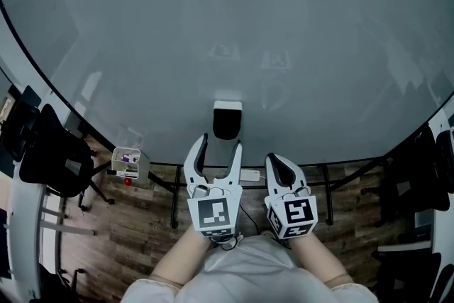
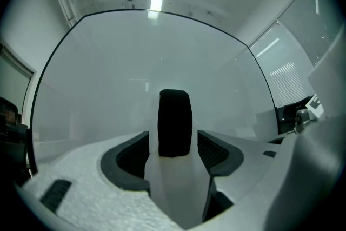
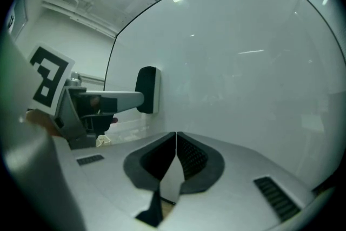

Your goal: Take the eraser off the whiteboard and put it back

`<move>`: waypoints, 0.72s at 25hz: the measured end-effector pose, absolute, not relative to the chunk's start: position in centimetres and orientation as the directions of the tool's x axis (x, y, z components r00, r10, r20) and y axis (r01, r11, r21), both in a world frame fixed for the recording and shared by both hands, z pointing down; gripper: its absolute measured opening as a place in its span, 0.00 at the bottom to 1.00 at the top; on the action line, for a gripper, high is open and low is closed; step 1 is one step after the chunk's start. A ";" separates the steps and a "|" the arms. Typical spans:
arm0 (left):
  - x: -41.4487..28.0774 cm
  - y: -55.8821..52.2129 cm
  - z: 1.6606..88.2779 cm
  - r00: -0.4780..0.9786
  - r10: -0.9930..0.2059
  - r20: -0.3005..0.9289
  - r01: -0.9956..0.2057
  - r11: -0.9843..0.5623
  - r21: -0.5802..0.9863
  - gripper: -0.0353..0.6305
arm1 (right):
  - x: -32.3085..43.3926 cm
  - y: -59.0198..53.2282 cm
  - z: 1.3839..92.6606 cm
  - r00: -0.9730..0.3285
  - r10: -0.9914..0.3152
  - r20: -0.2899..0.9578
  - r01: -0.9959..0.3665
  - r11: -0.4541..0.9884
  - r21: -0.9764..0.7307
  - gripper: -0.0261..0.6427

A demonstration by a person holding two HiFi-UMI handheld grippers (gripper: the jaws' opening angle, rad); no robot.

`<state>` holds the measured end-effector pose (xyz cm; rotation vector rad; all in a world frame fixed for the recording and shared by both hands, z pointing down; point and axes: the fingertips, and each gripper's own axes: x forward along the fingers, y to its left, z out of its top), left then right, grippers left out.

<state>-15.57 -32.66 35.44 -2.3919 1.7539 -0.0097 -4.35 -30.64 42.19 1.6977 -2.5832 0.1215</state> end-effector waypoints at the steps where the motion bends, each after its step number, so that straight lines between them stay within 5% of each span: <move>1: -15.7 -32.4 36.2 0.309 -0.947 -0.082 -0.945 -0.297 -0.139 0.49 | -4.5 -30.5 42.4 -0.394 -0.915 0.091 -0.919 0.392 -0.040 0.08; 10: -17.9 -30.8 42.2 0.288 -0.955 0.078 -0.957 -0.290 -0.023 0.12 | -6.9 -28.8 44.3 -0.419 -0.898 0.131 -0.908 0.413 -0.075 0.08; 18: -17.5 -29.4 44.4 0.336 -0.933 0.126 -0.940 -0.341 -0.020 0.08 | -8.0 -27.8 45.4 -0.425 -0.894 0.142 -0.905 0.420 -0.069 0.08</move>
